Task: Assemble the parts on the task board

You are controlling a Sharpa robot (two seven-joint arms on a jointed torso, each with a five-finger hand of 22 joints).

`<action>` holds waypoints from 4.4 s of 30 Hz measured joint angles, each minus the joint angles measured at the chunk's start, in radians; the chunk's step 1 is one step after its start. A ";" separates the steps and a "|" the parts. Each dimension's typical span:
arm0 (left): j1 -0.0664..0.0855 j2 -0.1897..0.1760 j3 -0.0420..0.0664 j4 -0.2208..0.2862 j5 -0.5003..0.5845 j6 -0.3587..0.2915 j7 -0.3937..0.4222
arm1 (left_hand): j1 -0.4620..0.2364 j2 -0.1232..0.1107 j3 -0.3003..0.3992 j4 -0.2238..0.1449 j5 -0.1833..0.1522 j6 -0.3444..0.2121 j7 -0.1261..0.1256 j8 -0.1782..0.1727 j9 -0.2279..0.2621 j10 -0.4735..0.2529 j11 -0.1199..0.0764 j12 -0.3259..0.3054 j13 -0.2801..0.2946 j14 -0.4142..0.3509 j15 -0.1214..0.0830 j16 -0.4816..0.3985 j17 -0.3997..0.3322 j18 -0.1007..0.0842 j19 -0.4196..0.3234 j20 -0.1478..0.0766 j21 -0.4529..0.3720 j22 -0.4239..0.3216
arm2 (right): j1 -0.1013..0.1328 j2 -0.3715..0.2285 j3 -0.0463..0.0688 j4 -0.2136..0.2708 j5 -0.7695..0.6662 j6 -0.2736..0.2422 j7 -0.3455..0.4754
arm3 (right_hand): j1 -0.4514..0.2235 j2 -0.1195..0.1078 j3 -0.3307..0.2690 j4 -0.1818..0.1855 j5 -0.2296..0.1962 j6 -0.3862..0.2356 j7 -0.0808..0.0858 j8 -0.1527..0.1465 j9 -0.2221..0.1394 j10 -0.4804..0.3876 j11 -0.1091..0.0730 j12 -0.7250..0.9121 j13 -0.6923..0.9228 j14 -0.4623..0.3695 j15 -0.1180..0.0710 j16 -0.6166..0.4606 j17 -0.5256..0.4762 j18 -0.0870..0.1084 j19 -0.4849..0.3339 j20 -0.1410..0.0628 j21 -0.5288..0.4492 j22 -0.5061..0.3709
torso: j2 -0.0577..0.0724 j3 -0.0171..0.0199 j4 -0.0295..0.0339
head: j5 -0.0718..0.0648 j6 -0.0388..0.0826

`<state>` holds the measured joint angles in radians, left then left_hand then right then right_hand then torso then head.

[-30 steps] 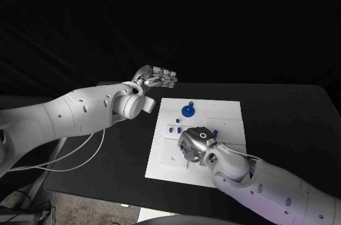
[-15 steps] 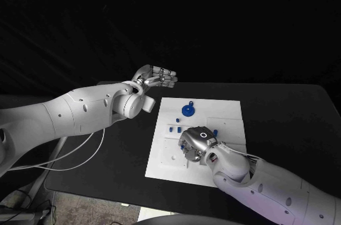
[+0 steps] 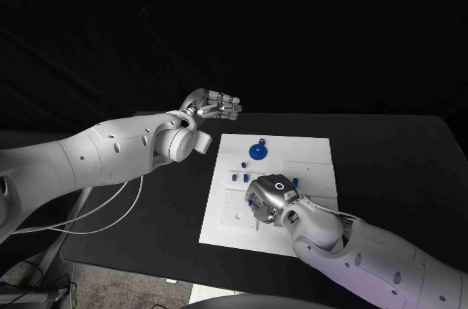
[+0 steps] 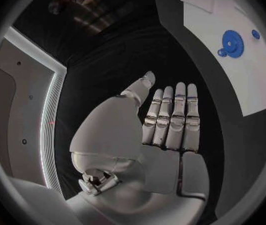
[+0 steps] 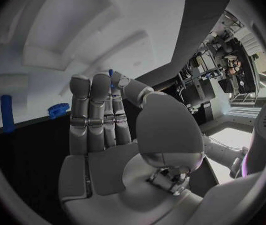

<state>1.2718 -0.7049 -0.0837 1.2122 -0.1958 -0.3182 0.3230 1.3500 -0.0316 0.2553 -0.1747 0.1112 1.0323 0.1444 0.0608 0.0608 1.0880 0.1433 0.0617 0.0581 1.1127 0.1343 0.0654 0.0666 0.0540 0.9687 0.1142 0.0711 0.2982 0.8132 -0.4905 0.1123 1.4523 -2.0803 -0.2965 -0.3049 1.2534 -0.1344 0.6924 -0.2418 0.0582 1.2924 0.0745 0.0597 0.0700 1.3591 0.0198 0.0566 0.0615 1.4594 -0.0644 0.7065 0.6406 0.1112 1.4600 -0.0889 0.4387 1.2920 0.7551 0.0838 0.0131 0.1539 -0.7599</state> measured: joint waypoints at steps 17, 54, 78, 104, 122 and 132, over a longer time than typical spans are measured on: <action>0.000 0.002 0.000 -0.003 0.000 0.003 -0.001 | 0.000 0.000 0.000 0.000 0.000 0.000 0.000 0.000 0.000 -0.005 -0.002 0.000 0.000 -0.004 0.004 0.000 0.000 0.000 0.000 0.000 0.000 -0.008 | -0.002 0.000 -0.001 -0.004 -0.008 -0.012 -0.013 | 0.000 0.000 0.002 -0.004 0.000 0.002 -0.003 0.001 0.001 0.006 0.001 -0.001 0.000 0.000 0.000 0.004 -0.003 0.007 0.000 0.000 -0.010 0.016 | 0.000 -0.0006 0.0007 | -0.001 0.000; 0.000 0.003 -0.001 -0.005 0.000 0.010 -0.006 | 0.004 0.004 -0.008 0.000 0.000 0.000 0.000 0.000 0.000 -0.007 0.000 0.000 0.000 -0.007 0.000 0.000 0.000 0.000 0.000 0.000 0.000 -0.016 | -0.001 -0.008 0.000 0.003 -0.007 -0.014 -0.016 | 0.000 0.000 0.005 -0.001 0.000 0.001 -0.003 -0.002 0.000 0.006 0.001 -0.004 0.000 0.000 0.000 0.004 -0.006 0.003 0.000 0.000 -0.014 0.016 | 0.000 -0.0007 0.0003 | 0.002 -0.007; 0.000 0.003 -0.002 -0.006 0.000 0.013 -0.009 | 0.004 0.004 -0.011 0.002 0.000 0.000 0.000 0.000 0.000 -0.007 0.000 0.000 0.000 -0.011 0.003 0.000 0.000 0.000 0.004 0.004 0.004 -0.025 | -0.001 -0.007 0.000 0.003 -0.003 -0.008 -0.013 | 0.000 0.000 0.004 -0.001 -0.001 0.002 0.000 0.001 0.001 0.006 0.002 0.000 0.000 0.000 0.000 0.007 -0.008 0.003 0.000 0.000 -0.025 0.015 | 0.000 -0.0010 0.0009 | 0.002 -0.010; 0.000 0.005 -0.002 -0.009 0.000 0.015 -0.011 | 0.008 0.008 -0.013 0.000 0.000 0.000 0.000 0.000 0.000 -0.011 0.004 0.000 0.000 -0.011 0.003 0.000 0.000 0.000 0.003 0.004 0.004 -0.031 | -0.001 0.003 -0.002 -0.009 -0.001 0.006 -0.014 | 0.000 0.000 0.003 -0.003 -0.001 0.001 0.001 -0.002 0.000 0.005 0.001 0.000 0.000 0.000 0.000 0.006 -0.010 0.006 0.000 0.000 -0.040 0.015 | 0.000 -0.0010 0.0004 | 0.004 -0.014; 0.000 0.008 -0.002 -0.011 0.000 0.016 -0.013 | 0.008 0.008 -0.019 0.000 0.000 0.000 0.000 0.000 0.000 -0.014 0.000 0.000 0.000 -0.011 0.003 0.000 0.000 0.000 0.003 0.004 0.004 -0.037 | 0.005 0.018 -0.026 -0.030 -0.004 0.006 -0.015 | -0.018 -0.018 -0.020 0.006 0.036 -0.058 0.017 0.003 0.000 -0.068 0.024 0.000 0.000 -0.003 0.003 0.006 -0.015 0.002 0.005 0.006 -0.070 0.016 | 0.000 -0.0012 0.0007 | 0.001 -0.017; 0.000 0.007 -0.003 -0.011 0.000 0.017 -0.016 | 0.008 0.008 -0.019 0.000 0.000 0.000 0.000 0.000 0.000 -0.018 0.004 0.000 0.000 -0.014 0.007 0.000 0.000 0.000 0.003 0.004 0.004 -0.038 | -0.001 -0.004 -0.032 -0.015 0.029 -0.038 -0.004 | 0.010 -0.083 -0.230 0.047 0.058 -0.196 0.023 0.007 -0.006 -0.269 0.073 0.000 -0.003 -0.001 0.034 -0.017 -0.056 0.047 0.006 0.043 -0.236 -0.051 | 0.000 -0.0009 0.0000 | 0.001 -0.014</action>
<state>1.2716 -0.6983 -0.0864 1.2010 -0.1958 -0.3015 0.3074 1.3579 -0.0237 0.2359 -0.1746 0.1112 1.0323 0.1444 0.0608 0.0608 1.0702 0.1468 0.0617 0.0581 1.0986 0.1412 0.0654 0.0666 0.0539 0.9722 0.1178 0.0750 0.2602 0.8120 -0.4941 0.0804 1.4373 -2.0514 -0.3343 -0.3085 1.2632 -0.2173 0.4625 -0.1944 0.1163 1.0962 0.0972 0.0665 0.0637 1.0898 0.0926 0.0566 0.0589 1.4581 -0.0302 0.6900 0.5851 0.1580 1.4665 -0.0457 0.2028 1.2413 0.7552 0.0829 0.0131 0.1549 -0.7738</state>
